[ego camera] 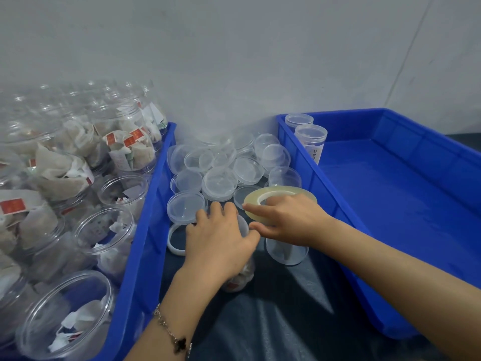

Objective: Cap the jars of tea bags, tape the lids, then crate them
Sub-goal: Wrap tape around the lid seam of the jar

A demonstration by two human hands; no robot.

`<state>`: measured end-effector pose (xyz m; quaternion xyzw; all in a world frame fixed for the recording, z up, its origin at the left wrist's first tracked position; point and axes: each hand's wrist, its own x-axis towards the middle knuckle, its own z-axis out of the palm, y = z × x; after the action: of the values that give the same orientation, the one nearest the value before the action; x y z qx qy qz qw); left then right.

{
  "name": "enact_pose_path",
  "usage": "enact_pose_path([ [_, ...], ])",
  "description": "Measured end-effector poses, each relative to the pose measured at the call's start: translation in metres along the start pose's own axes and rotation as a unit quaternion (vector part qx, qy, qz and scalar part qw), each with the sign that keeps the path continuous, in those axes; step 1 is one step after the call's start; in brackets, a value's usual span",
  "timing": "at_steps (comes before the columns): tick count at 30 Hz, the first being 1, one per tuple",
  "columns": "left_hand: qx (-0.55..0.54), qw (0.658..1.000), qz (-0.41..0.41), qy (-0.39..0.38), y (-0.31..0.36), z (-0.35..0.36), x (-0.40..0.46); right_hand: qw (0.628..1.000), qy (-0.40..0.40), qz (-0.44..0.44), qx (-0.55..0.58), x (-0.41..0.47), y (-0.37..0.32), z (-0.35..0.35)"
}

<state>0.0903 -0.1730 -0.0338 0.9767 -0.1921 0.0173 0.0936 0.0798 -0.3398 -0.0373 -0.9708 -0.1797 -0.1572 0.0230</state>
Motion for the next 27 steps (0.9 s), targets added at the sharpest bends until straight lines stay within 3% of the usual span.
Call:
enact_pose_path([
  [13,0.012,1.000,-0.008,-0.005,0.012,0.009,0.012,0.998,-0.036,-0.020,-0.049,0.008,0.007,0.000],
  [27,-0.003,1.000,-0.020,-0.018,0.014,0.004,0.015,0.995,-0.042,0.060,-0.074,0.027,0.005,0.012],
])
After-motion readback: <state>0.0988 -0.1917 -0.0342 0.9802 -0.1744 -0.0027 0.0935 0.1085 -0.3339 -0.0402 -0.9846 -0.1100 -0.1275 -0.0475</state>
